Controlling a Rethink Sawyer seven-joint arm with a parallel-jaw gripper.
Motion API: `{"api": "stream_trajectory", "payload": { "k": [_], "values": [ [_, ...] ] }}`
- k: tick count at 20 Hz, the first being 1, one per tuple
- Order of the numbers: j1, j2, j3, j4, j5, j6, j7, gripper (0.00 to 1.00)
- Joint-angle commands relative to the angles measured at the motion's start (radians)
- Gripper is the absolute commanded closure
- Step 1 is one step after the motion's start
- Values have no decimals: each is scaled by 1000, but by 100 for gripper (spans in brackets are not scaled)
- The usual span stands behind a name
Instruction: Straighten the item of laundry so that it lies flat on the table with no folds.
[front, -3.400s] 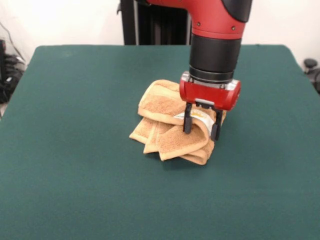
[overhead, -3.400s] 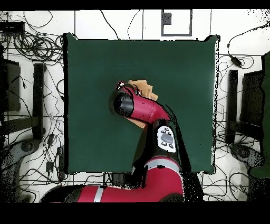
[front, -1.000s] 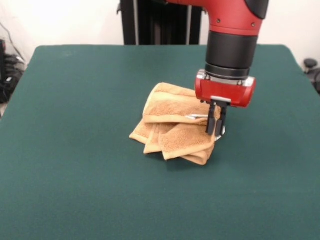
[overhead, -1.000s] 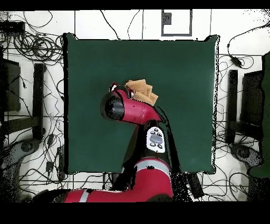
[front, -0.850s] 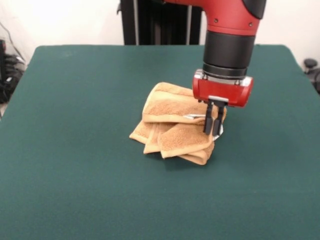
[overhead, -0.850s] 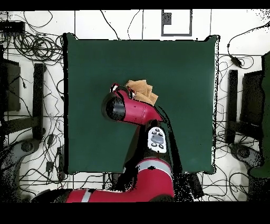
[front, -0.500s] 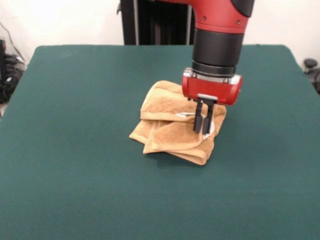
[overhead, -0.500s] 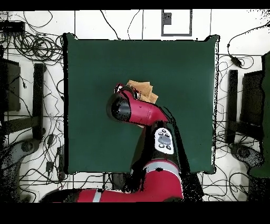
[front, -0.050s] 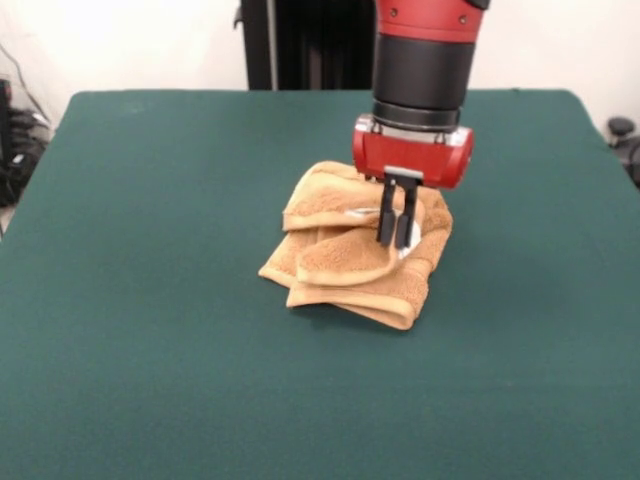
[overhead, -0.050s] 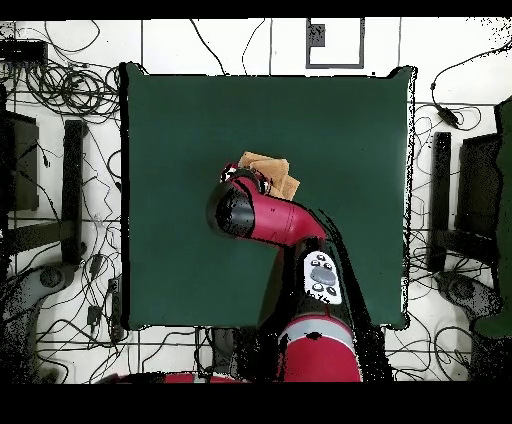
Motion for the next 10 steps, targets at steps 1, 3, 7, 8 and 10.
{"api": "stream_trajectory", "payload": {
  "k": [1, 3, 7, 8, 10],
  "values": [
    [2, -17, 113, 113, -35, 74, 108, 100],
    [0, -28, 114, 122, -36, 82, 108, 100],
    [6, -52, 104, 137, -34, 104, 111, 100],
    [8, -57, 102, 140, -32, 110, 111, 100],
    [12, -68, 98, 152, -30, 116, 113, 100]
  ]
}}
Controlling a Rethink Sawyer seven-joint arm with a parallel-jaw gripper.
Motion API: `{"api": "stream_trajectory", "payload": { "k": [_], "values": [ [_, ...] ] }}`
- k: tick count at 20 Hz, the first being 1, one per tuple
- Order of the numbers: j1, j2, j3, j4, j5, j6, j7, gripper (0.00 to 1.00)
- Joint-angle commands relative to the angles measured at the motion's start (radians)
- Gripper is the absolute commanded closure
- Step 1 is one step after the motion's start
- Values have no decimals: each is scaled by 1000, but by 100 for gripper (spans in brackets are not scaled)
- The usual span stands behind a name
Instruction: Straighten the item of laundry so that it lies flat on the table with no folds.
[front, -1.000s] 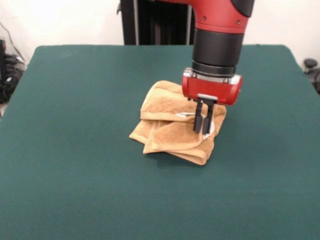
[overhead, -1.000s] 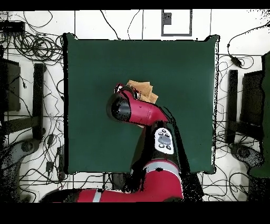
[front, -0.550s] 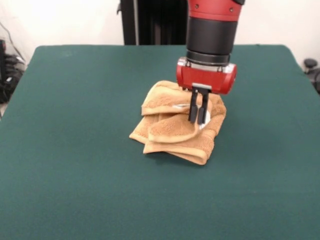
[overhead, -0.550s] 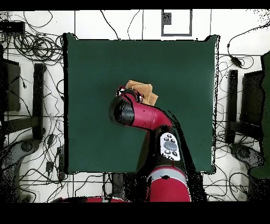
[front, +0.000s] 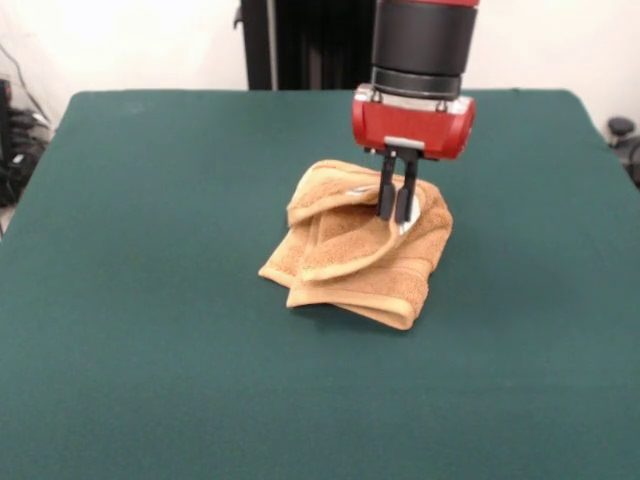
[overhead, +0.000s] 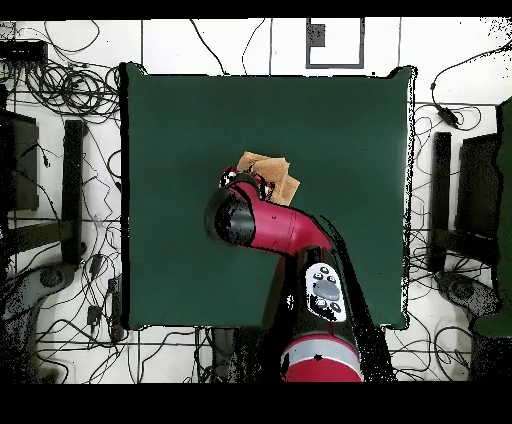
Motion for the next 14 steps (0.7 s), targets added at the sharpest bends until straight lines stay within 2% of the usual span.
{"api": "stream_trajectory", "payload": {
  "k": [1, 14],
  "values": [
    [16, -15, 95, 110, -16, 119, 114, 100],
    [14, -68, 83, 164, -27, 124, 104, 100]
  ]
}}
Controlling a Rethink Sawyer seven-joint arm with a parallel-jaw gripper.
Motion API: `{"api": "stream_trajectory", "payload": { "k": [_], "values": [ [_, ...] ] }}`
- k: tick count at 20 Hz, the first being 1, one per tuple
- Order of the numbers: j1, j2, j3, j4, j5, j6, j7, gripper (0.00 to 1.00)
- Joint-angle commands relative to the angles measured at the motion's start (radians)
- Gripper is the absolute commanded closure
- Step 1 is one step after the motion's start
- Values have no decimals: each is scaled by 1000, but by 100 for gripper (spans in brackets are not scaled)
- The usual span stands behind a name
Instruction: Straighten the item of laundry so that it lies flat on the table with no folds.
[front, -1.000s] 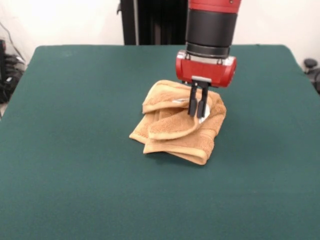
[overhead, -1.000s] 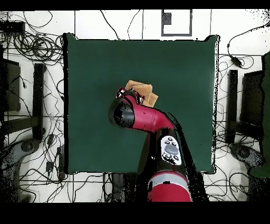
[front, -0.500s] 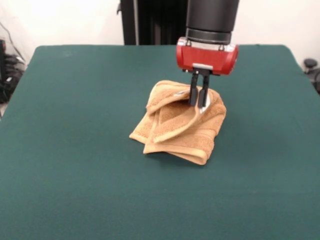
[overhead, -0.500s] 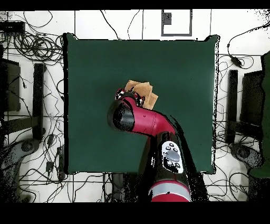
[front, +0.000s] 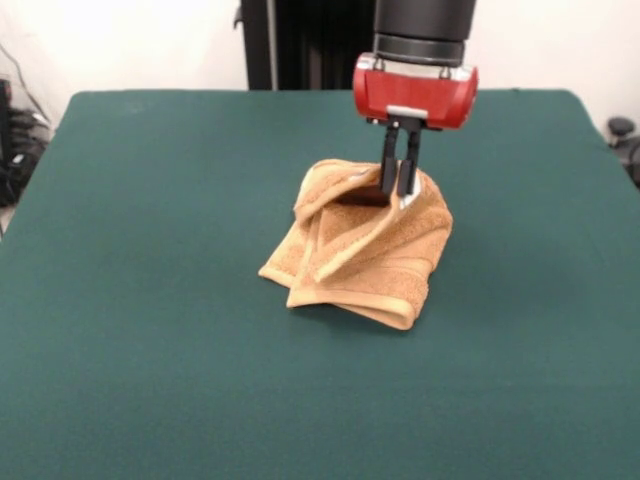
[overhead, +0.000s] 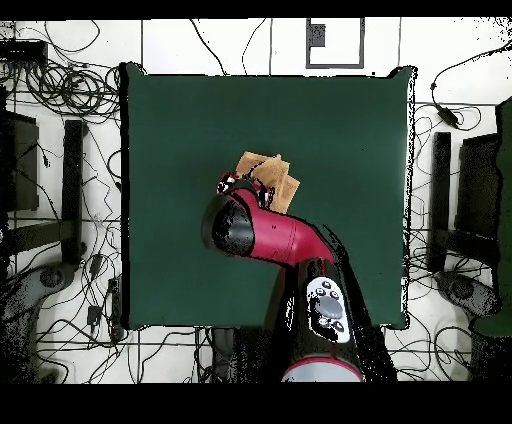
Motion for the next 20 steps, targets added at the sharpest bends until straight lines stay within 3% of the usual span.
{"api": "stream_trajectory", "payload": {
  "k": [1, 15, 20],
  "values": [
    [16, -9, 78, 106, -26, 127, 104, 100],
    [72, -149, -18, 194, -28, 207, 114, 100],
    [40, -170, 15, 239, -37, 182, 101, 100]
  ]
}}
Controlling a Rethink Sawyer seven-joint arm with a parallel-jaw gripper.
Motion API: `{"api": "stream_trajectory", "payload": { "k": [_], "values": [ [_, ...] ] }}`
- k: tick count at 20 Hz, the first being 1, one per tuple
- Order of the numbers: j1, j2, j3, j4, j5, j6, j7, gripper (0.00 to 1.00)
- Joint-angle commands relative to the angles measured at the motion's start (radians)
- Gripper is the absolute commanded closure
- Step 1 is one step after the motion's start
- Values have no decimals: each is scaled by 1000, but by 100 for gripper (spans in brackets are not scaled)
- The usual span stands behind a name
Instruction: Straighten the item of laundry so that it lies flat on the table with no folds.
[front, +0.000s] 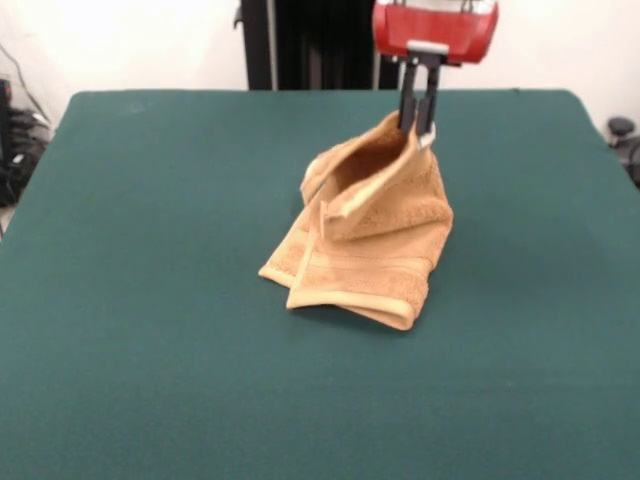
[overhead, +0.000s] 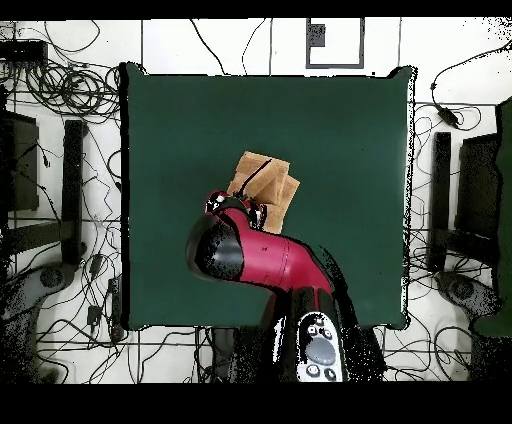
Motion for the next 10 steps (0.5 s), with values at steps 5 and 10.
{"api": "stream_trajectory", "payload": {
  "k": [5, 10],
  "values": [
    [-26, -20, 68, 157, -46, 47, 106, 100],
    [-46, -6, 87, 160, -51, 18, 102, 100]
  ]
}}
